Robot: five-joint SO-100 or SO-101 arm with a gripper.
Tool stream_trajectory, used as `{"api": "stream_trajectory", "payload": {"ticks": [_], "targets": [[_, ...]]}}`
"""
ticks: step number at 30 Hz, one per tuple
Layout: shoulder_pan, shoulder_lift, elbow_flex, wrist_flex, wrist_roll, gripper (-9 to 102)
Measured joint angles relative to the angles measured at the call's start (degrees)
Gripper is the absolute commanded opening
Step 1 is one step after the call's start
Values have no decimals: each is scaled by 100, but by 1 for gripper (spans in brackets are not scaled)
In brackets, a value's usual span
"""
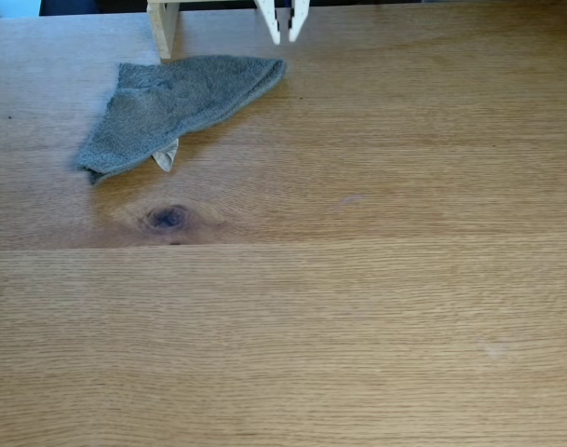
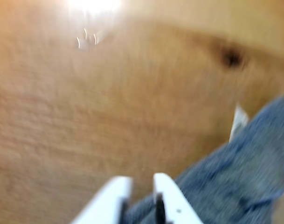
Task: Clean the area in front of the robot
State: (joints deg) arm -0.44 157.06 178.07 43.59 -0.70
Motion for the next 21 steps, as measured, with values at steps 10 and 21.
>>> {"api": "stream_trajectory", "payload": {"ticks": [10, 21], "targets": [[1397, -3243, -2979, 44, 712, 39], [4386, -5985, -4289, -211, -79, 48]]}}
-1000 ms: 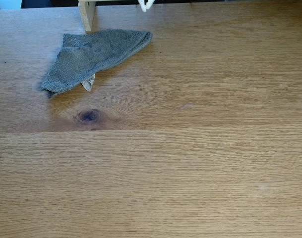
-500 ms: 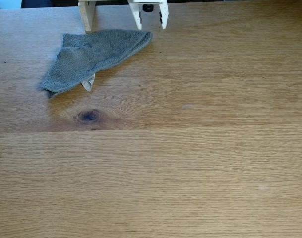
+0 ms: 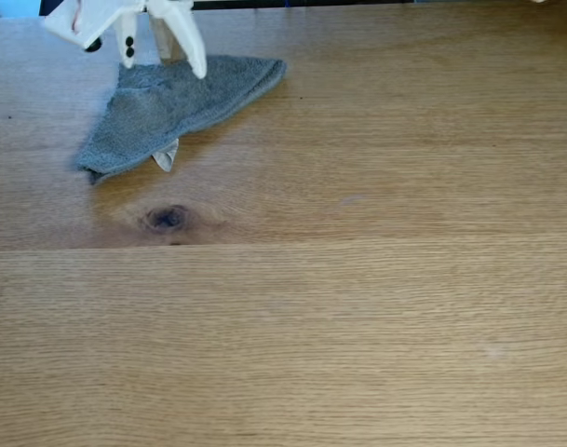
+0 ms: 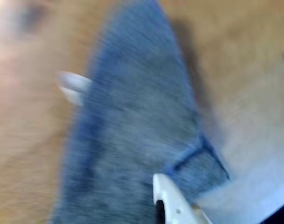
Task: Clean the area in front of the robot
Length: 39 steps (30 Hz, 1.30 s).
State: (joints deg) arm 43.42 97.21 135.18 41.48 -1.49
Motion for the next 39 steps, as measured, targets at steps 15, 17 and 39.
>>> {"api": "stream_trajectory", "payload": {"ticks": [15, 17, 39], "targets": [[773, -2628, -167, -1318, -1942, 44], [738, -2786, -193, -1415, -2136, 38], [-18, -3393, -202, -1679, -1239, 1]]}}
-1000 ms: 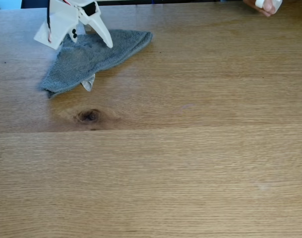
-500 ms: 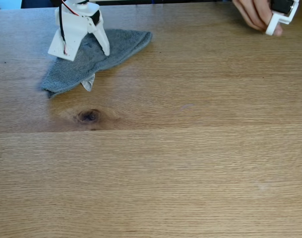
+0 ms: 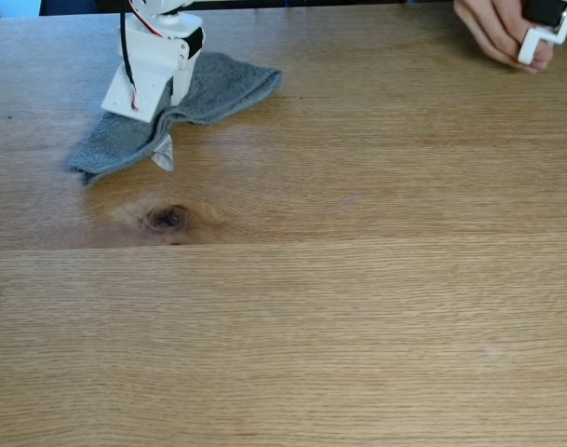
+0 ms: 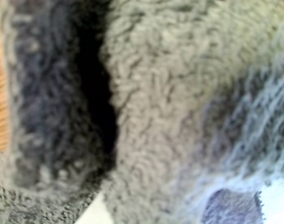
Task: Clean the area in front of the robot
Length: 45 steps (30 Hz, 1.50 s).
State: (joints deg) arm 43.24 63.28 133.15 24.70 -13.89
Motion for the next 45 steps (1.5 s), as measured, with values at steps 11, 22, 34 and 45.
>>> {"api": "stream_trajectory", "payload": {"ticks": [11, 22, 34, 45], "targets": [[-501, 2197, 9, 773, 1775, 0], [-2180, 4887, 9, 1529, 2637, 0], [-4878, 6082, 9, 3516, 2558, 0], [-6768, 4447, 9, 1160, 2813, 0]]}}
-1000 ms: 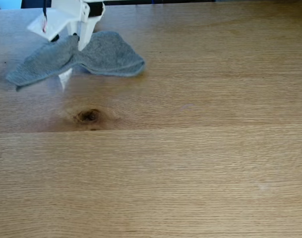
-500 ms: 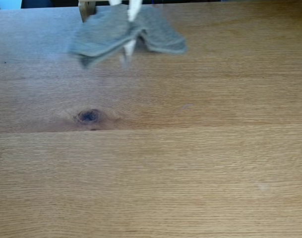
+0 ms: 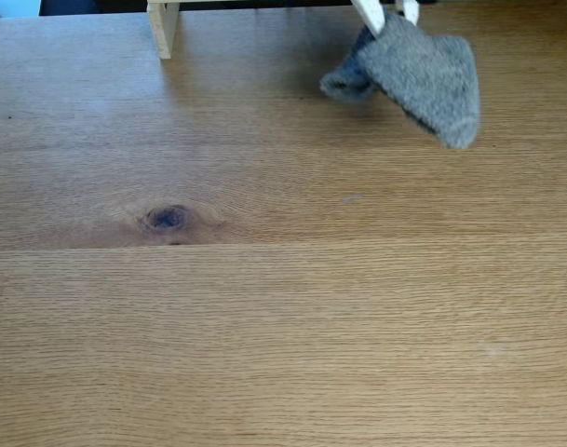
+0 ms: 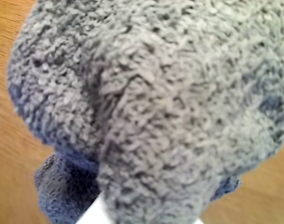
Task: Clean the area in front of the robot
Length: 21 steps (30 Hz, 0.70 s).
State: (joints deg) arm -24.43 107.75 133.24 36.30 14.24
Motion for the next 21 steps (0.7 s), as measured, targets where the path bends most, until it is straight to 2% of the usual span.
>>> {"api": "stream_trajectory", "payload": {"ticks": [6, 13, 18, 21], "targets": [[-176, -2057, 0, -2127, -132, 0], [-352, -4166, -9, -4535, -738, 0], [-255, -5063, -158, -5502, -1020, 0], [-35, -5414, -378, -5616, -1099, 0]]}}
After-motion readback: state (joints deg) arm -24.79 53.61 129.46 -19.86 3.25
